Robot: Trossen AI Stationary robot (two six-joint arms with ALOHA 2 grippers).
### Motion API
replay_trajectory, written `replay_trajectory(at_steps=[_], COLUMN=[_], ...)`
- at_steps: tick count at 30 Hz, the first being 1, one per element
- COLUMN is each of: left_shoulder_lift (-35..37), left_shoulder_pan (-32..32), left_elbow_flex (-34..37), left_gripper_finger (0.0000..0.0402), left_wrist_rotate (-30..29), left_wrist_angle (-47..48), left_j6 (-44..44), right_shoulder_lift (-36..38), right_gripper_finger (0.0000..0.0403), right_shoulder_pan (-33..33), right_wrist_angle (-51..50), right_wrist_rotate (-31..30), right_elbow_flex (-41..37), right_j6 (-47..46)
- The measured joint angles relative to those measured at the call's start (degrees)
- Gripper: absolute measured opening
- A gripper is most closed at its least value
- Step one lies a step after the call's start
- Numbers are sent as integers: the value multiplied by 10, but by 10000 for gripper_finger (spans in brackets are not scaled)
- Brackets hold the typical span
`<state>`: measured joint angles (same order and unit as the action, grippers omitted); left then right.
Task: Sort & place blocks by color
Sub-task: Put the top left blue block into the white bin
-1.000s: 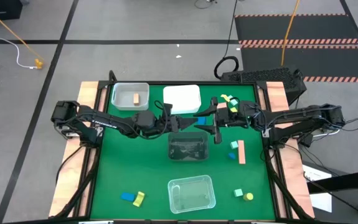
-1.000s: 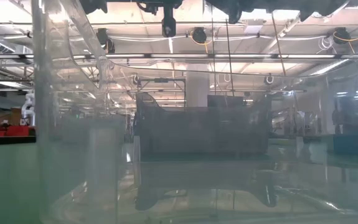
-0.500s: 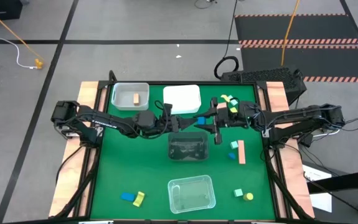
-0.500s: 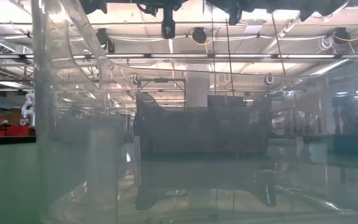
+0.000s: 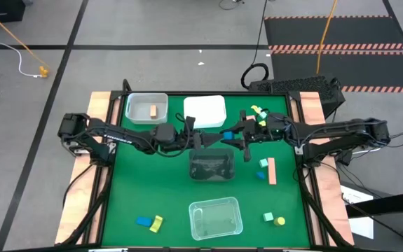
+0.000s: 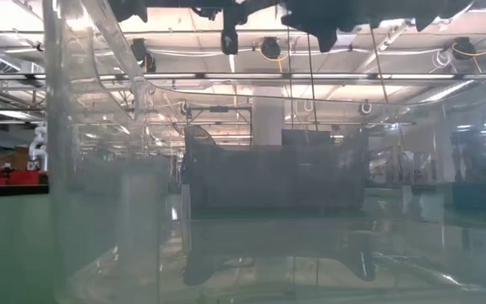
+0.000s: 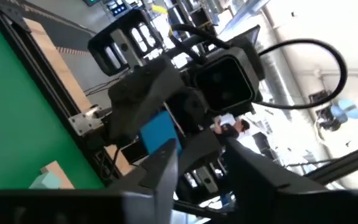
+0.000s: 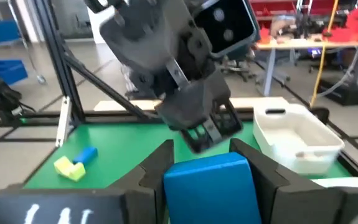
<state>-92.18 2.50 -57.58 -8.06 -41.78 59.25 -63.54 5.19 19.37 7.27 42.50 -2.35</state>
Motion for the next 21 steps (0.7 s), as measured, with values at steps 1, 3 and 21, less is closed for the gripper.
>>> replay_trajectory(at_steps=[1,3,21], left_shoulder_lift=[0,0,0], left_shoulder_pan=[-1,-6,-16], left_elbow_flex=[0,0,0], left_gripper_finger=[164,189,232], left_wrist_rotate=[7,25,120], left_wrist_angle=[-3,-6,-23], left_j6=[-7,-23,-20], right_shoulder_lift=[1,1,-155], right_gripper_finger=[118,118,122], right_shoulder_pan=[5,14,147], right_wrist_angle=[-7,-28,87], right_wrist_rotate=[0,0,-105], right_elbow_flex=[0,0,0], right_j6=[0,0,-54])
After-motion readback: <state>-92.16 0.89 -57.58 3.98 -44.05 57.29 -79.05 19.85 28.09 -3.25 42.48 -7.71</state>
